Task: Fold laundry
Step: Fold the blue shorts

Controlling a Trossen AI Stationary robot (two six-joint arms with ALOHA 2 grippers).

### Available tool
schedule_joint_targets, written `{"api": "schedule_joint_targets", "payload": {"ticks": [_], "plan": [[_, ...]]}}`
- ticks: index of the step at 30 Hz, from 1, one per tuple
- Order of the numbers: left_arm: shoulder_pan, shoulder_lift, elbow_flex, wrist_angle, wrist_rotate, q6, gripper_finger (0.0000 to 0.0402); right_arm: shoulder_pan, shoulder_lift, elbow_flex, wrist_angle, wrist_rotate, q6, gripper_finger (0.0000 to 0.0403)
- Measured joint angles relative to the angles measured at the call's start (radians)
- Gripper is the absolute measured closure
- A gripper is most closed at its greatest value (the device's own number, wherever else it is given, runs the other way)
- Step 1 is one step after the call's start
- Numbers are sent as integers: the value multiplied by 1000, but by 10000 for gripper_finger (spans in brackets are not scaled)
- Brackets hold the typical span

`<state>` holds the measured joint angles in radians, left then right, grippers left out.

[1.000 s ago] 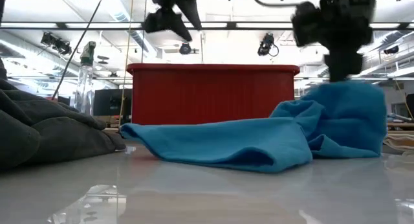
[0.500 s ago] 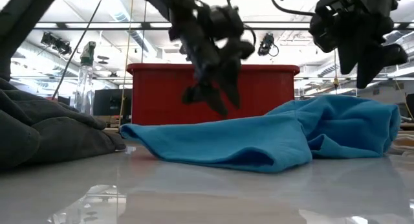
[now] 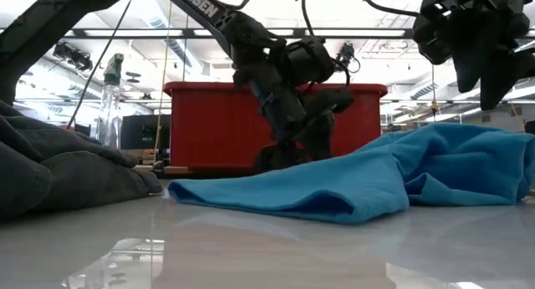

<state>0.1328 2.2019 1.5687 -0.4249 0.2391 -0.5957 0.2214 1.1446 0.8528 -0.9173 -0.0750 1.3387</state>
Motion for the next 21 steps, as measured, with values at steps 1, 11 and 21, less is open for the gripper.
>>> {"api": "schedule_joint_targets", "payload": {"ticks": [1, 11, 21], "plan": [[1, 0, 0, -5, -5, 2, 272, 0, 0, 0, 0, 3, -3, 180], [44, -129, -10, -303, -208, -16, 368, -10, 0, 0, 0, 101, -54, 188], [87, -158, -7, -306, -227, 9, 232, -10, 0, 0, 2, 130, -32, 188]]}}
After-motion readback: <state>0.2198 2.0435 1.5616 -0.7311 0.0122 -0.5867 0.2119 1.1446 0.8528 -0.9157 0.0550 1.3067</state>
